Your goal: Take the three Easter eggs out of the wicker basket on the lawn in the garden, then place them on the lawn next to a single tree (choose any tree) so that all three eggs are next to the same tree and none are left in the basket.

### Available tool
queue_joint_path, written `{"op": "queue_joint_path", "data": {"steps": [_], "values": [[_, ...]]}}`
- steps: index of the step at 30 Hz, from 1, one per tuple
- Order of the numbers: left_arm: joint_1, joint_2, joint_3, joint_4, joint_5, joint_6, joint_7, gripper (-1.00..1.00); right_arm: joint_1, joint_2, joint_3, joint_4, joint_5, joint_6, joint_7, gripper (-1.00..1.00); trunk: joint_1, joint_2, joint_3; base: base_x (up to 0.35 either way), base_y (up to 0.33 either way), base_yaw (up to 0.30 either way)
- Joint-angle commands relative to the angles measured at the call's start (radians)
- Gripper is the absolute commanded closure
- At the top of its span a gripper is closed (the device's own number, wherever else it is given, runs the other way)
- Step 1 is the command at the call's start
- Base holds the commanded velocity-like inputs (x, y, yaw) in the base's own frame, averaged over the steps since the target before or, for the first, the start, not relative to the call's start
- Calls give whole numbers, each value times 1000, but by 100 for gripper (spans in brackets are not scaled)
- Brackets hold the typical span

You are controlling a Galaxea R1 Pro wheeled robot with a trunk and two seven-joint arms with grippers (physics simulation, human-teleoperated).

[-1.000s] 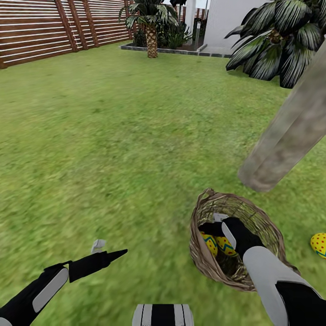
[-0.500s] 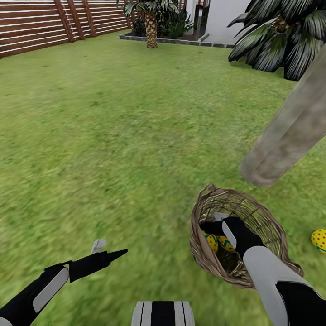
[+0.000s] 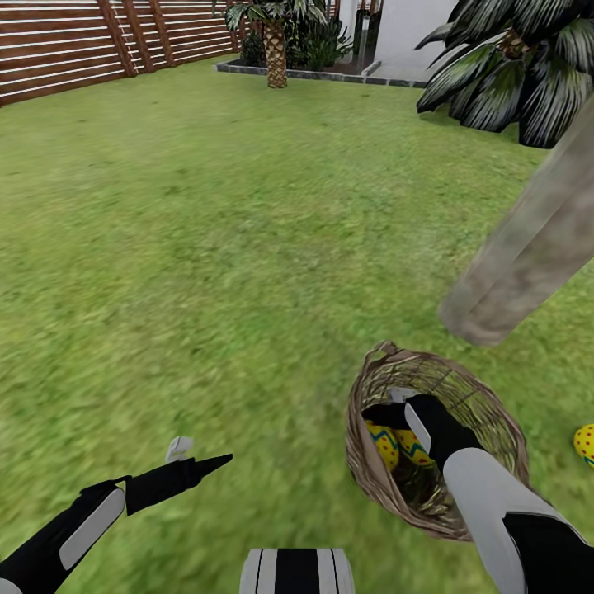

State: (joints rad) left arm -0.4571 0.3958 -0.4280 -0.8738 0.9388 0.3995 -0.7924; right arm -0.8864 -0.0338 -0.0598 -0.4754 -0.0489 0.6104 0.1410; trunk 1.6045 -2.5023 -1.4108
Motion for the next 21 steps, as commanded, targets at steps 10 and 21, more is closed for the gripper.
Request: {"op": "queue_joint_path", "data": {"steps": [10,21], "values": [[0,0,0,-1,0,-1,-6,-100,1,-1,1,1,-1,0,-1,-100,0,0,-13,0,0,0],[0,0,-1,-1,0,-1,-4,-100,1,-1,0,0,-1,-34,-1,-100,0,0,-31,0,0,0]]}}
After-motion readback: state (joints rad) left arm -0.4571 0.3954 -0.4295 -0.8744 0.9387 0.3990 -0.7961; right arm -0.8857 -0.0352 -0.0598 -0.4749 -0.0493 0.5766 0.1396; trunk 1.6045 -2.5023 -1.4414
